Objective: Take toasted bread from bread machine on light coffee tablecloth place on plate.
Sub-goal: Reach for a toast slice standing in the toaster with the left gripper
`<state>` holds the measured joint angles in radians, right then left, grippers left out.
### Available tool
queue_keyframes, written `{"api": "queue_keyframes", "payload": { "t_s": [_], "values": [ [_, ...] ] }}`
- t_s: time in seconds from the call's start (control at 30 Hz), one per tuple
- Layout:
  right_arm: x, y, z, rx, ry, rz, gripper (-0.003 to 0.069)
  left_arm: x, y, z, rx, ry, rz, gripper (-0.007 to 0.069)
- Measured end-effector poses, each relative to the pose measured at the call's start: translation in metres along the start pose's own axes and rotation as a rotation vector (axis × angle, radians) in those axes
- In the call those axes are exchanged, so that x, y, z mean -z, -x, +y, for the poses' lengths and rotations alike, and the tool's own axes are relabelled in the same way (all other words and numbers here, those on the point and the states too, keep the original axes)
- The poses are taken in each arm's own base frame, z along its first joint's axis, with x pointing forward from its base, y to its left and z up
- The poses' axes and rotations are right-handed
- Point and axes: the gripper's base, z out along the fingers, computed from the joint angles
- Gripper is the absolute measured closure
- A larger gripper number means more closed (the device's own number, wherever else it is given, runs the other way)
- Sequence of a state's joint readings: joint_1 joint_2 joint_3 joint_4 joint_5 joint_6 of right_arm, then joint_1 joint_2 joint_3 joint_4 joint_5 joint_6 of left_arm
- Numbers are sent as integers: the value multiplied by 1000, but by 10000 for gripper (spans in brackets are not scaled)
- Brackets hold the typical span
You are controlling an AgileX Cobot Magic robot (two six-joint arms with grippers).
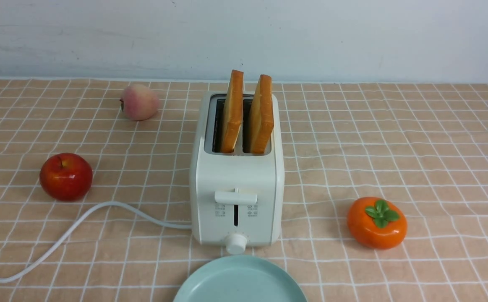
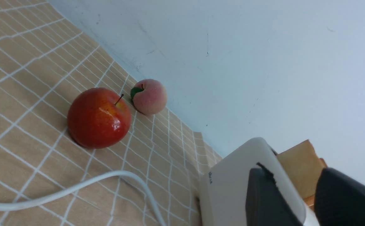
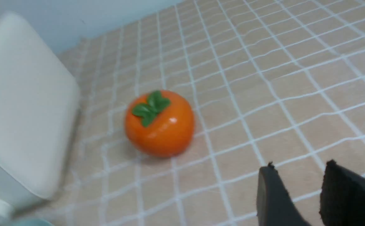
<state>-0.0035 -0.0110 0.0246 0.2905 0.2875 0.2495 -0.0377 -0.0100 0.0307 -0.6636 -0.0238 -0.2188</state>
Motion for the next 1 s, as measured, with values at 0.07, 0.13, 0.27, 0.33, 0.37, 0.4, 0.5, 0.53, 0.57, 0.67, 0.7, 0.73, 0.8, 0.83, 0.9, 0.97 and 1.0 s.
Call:
{"api": "queue_keyframes", "payload": {
  "t_s": [0.07,0.13,0.27,0.33,0.37,0.4,0.5,0.53,0.57,0.67,0.7,0.73,0.8,0.83,0.9,0.97,1.0],
  "values": [
    [0,4,3,-138,39,-42,419,0,1,0,39,-1,-12,386],
    [1,8,5,-242,70,-83,419,0,2,0,71,-2,-20,386],
    [1,14,7,-324,98,-138,419,0,4,0,111,-4,-43,403],
    [2,16,7,-349,106,-163,419,0,6,0,119,-9,-71,443],
    [2,17,7,-357,109,-175,419,0,7,0,120,-10,-81,463],
    [2,20,7,-377,116,-205,419,1,10,-1,123,-14,-107,510],
    [4,26,6,-437,132,-270,419,2,18,-9,126,-43,-142,638],
    [4,27,6,-456,136,-283,421,3,25,-17,114,-67,-159,638],
    [6,30,8,-474,145,-291,427,4,31,-25,86,-90,-178,638],
    [17,49,27,-386,197,-268,459,13,54,-55,-39,-171,-243,638],
    [22,56,35,-316,215,-256,474,15,62,-67,-87,-192,-248,638],
    [30,67,46,-227,232,-236,498,16,68,-78,-129,-202,-233,638],
    [46,90,69,-53,250,-167,562,4,76,-98,-190,-181,-117,638],
    [49,97,76,4,249,-135,589,-4,77,-109,-214,-164,-15,638],
    [51,114,92,79,239,-30,650,-23,77,-124,-239,-118,183,638],
    [47,125,102,111,224,81,672,-47,68,-128,-252,-43,415,638],
    [40,131,107,117,208,161,675,-60,64,-130,-257,-3,537,638]
  ]
}}
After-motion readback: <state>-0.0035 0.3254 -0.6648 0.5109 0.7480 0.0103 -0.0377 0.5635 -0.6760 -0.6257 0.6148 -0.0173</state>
